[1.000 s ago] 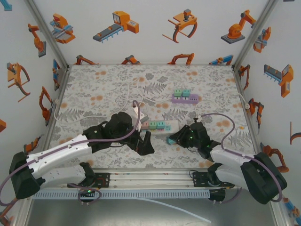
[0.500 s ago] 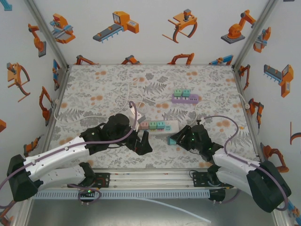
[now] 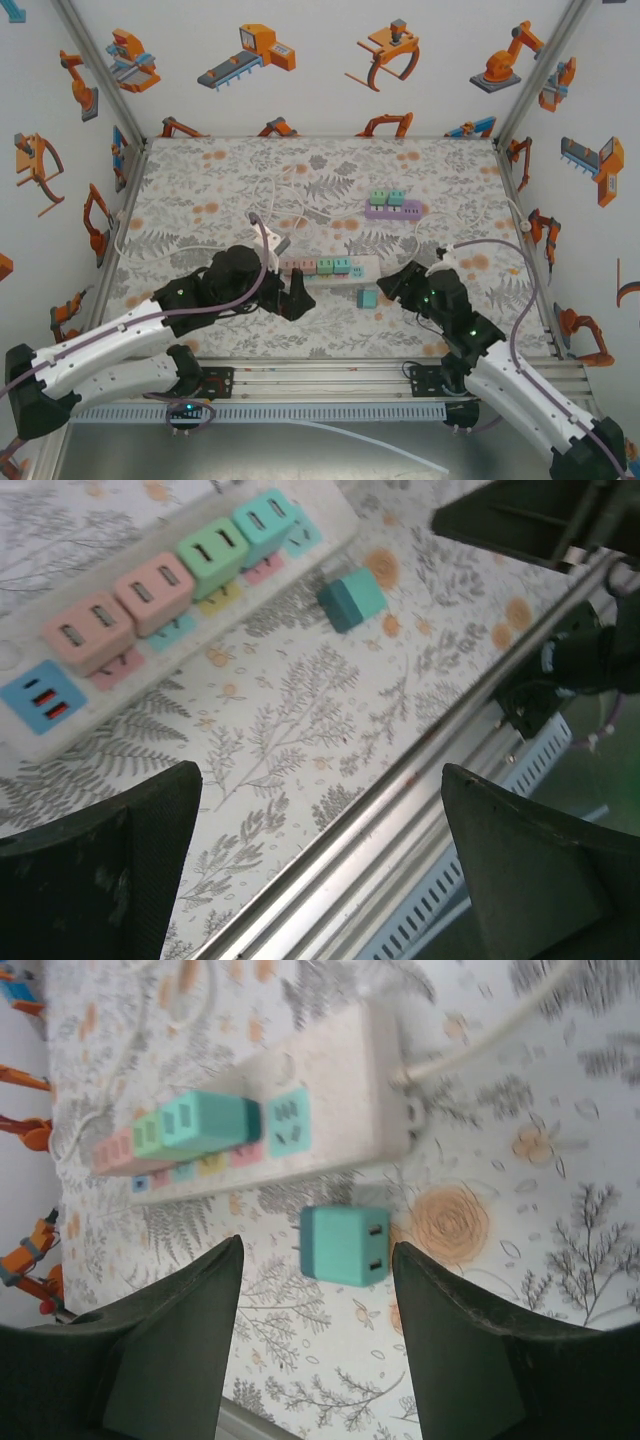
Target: Pull the plug off the socket
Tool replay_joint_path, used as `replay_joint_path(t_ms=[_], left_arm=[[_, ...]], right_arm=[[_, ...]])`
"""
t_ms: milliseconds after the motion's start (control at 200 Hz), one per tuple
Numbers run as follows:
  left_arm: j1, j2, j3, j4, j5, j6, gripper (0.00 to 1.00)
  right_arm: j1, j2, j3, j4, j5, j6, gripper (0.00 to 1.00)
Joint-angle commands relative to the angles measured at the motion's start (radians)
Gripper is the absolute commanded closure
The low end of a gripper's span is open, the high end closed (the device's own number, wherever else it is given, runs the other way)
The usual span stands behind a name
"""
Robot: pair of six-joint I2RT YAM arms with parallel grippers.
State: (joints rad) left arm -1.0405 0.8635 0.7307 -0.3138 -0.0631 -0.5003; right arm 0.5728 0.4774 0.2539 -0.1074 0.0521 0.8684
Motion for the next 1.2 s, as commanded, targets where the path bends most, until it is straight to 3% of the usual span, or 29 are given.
replay_joint_path(t_ms=[0, 170, 285, 391, 481, 541, 756, 1006, 1197], left_arm=[[-0.003, -0.050, -0.031, -0.067, -0.212, -0.088, 0.03], [-0.001, -0.116, -0.072, -0.174, -0.417, -0.194, 0.03], [0.013, -0.154, -0.101, -0.228, -0.516, -0.260, 0.03], [0.044, -0.176, -0.130, -0.254, -0.556, -0.301, 0.03], [0.097, -0.179, -0.151, -0.253, -0.539, -0.312, 0.03], [0.135, -0.173, -0.159, -0.248, -0.518, -0.311, 0.03], [0.218, -0.121, -0.178, -0.152, -0.452, -0.231, 0.03], [0.341, 0.015, -0.166, -0.042, -0.297, -0.190, 0.03], [0.370, 0.140, -0.142, 0.010, -0.234, -0.174, 0.03]], right_arm=[[0.000, -0.052, 0.076, 0.069, 0.049, -0.306, 0.41], [0.001, -0.036, 0.085, 0.337, -0.114, -0.771, 0.40], [0.001, 0.044, 0.137, 0.389, -0.236, -1.025, 0.36], [0.001, 0.151, 0.241, 0.267, -0.392, -1.273, 0.36], [0.002, 0.250, 0.344, 0.054, -0.579, -1.561, 0.37], [0.005, 0.325, 0.407, -0.065, -0.638, -1.713, 0.37], [0.010, 0.553, 0.527, -0.178, -0.678, -1.872, 0.37], [0.015, 0.805, 0.633, -0.241, -0.675, -1.876, 0.41], [0.022, 0.952, 0.664, -0.193, -0.686, -1.875, 0.44]])
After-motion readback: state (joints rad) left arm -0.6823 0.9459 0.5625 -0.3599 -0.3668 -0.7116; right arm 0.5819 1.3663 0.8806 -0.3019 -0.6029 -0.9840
